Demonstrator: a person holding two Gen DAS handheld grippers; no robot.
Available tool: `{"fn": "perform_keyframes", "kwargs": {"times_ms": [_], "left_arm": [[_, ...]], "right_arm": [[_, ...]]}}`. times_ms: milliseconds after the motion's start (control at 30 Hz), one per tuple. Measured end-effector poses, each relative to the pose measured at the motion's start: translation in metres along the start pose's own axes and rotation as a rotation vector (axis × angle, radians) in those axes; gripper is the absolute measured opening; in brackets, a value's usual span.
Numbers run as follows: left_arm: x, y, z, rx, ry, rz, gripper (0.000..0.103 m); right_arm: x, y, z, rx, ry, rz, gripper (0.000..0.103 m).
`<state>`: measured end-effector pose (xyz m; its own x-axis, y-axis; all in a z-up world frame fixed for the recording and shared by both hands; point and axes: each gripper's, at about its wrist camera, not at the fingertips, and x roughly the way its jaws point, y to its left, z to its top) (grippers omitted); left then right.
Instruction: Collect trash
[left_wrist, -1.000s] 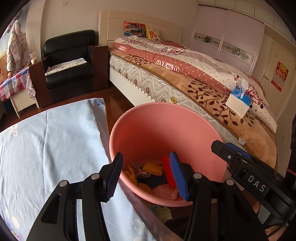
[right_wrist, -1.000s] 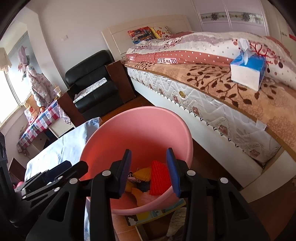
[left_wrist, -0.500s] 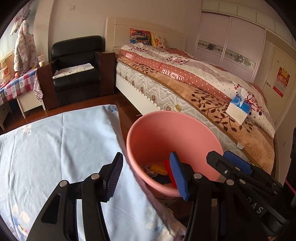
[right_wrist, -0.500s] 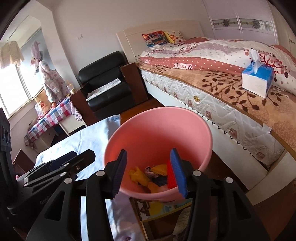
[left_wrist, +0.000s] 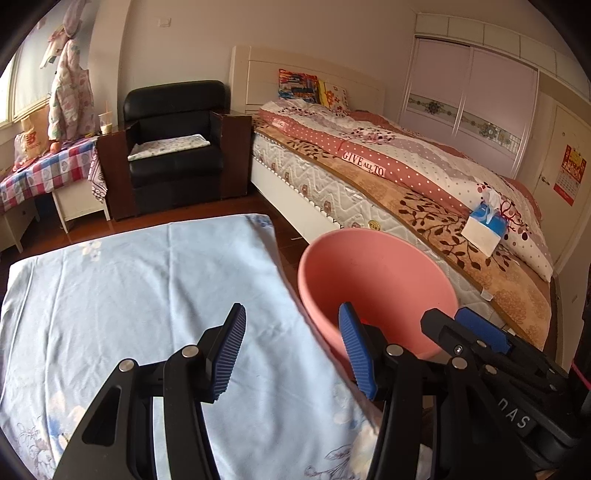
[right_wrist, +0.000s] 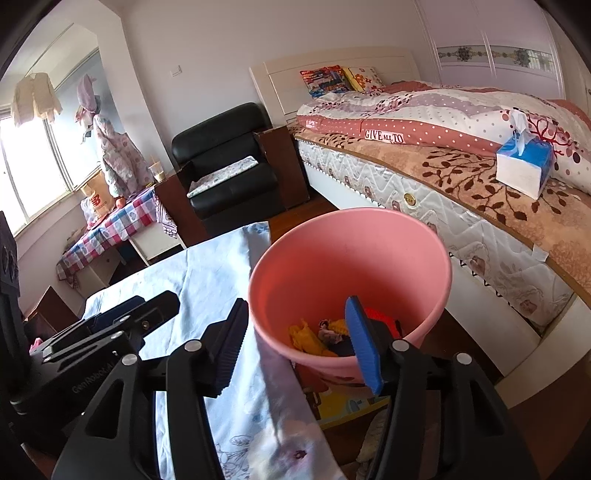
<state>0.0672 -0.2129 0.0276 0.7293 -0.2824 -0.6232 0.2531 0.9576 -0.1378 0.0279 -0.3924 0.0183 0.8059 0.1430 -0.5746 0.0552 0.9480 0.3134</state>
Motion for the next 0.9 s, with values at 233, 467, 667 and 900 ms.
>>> {"fn": "perform_keyframes", "kwargs": {"times_ms": [233,467,667,900], "left_arm": [[-0.017,0.02,-0.008,-0.026,-0.013,0.023,0.052],[-0.033,0.034,-0.014,-0.04,-0.029,0.032,0.052],[-0.043,0.042,-0.02,-0.049,-0.033,0.027,0.052],[-0.05,0.046,-0.022,-0.06,-0.042,0.022,0.052]], "right_arm": [[-0.007,0.016,-0.003,-0.031,-0.014,0.013,0.056],[-0.009,0.031,-0.008,-0.064,-0.011,0.021,0.056],[-0.014,0.041,-0.01,-0.092,-0.018,0.02,0.056],[-0.019,0.047,-0.014,-0.103,-0.02,0.022,0.056]]}}
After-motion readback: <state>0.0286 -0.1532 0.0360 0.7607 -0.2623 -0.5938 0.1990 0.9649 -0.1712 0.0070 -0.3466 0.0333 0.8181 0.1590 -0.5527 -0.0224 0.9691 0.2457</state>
